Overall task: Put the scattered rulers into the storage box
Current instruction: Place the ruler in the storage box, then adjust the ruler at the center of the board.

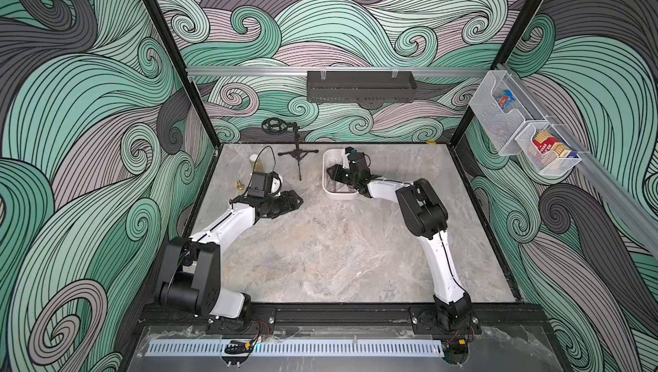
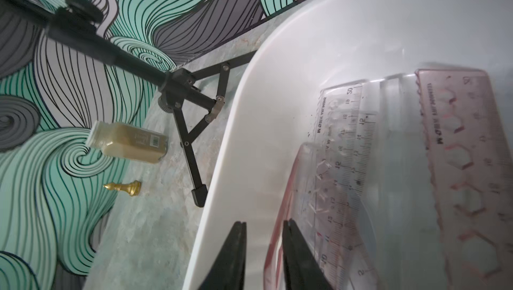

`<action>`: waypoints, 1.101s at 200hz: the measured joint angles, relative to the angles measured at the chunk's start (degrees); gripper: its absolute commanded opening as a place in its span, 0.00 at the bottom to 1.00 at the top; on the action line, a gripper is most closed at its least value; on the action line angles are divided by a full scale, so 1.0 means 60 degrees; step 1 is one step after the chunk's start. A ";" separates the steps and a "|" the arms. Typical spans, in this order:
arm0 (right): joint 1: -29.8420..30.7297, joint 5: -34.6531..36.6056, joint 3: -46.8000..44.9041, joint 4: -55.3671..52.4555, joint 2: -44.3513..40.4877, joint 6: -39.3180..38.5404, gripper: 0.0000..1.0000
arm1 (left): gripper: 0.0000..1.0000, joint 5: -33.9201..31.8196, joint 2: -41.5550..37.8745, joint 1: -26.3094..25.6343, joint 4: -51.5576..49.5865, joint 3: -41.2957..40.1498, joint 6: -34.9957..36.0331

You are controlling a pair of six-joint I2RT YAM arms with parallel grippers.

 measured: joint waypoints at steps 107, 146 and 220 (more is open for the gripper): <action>0.1974 -0.0361 -0.5668 0.1013 -0.5577 -0.1938 0.61 | 0.79 -0.0222 -0.2320 0.2098 -0.0583 -0.1042 -0.0321; 0.5293 0.1392 -0.5217 0.0528 -0.4164 -0.3949 0.60 | 0.79 -0.0452 -0.2626 0.3246 -0.0758 -0.1719 -0.0554; 0.6980 0.3894 -0.2947 -0.0841 -0.2062 -0.6244 0.74 | 0.80 -0.0291 -0.2626 0.3523 -0.0729 -0.1719 -0.0579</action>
